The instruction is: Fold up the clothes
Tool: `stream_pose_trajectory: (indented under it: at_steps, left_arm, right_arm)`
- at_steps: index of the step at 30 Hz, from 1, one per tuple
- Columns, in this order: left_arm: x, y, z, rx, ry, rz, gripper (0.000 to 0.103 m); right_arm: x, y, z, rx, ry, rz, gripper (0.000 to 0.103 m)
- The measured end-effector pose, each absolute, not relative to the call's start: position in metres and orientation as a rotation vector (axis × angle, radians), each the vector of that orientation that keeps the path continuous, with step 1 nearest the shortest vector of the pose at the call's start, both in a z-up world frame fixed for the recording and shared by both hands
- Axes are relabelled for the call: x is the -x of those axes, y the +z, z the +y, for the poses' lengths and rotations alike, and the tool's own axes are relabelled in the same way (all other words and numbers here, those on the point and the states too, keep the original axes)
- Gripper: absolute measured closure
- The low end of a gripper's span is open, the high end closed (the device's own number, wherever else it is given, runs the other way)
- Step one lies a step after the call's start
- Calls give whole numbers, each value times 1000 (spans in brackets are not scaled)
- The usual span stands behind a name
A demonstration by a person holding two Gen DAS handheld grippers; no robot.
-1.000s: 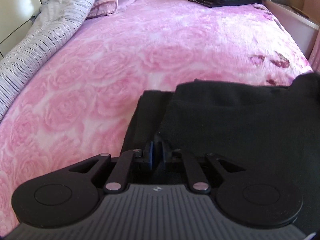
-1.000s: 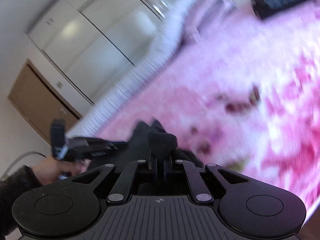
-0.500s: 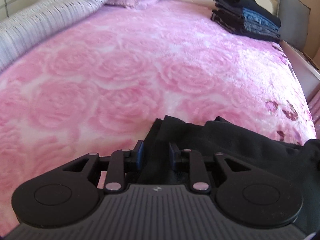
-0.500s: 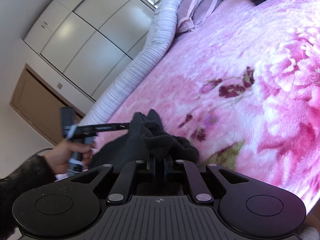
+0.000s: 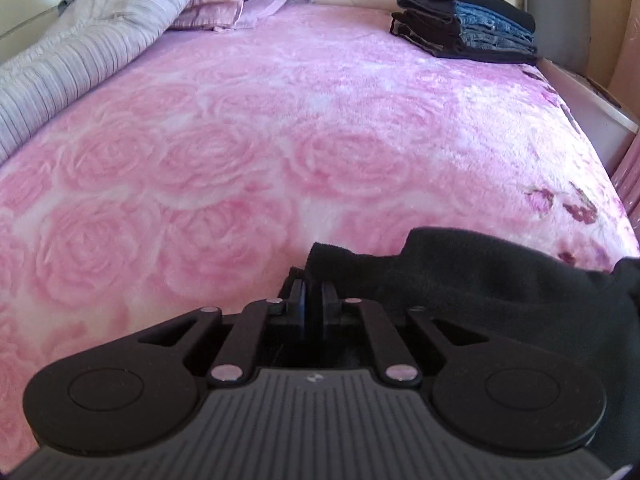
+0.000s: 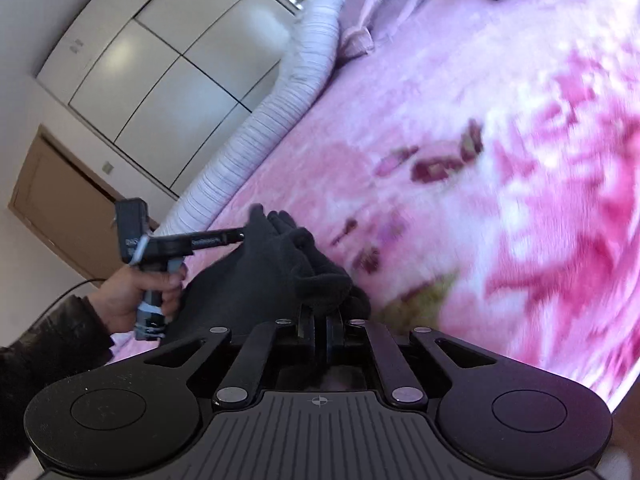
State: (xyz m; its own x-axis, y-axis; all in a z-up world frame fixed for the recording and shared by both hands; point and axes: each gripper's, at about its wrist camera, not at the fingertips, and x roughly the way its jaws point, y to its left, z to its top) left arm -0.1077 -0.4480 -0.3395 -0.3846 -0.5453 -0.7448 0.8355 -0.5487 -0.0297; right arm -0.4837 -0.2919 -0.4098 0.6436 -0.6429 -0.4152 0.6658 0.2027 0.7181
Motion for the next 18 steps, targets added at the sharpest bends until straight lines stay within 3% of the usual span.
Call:
stream_pose_trajectory:
  at_steps: [4, 10, 18]
  left_arm:
    - [93, -324, -440, -854, -1921, 480, 90]
    - [60, -270, -362, -894, -1880, 256, 84]
    - [54, -276, -229, -894, -2005, 272, 82]
  right_arm:
    - [487, -397, -287, -985, -957, 32, 97]
    - [486, -357, -256, -858, -1106, 101, 87]
    - [433, -334, -231, -772, -843, 180, 81]
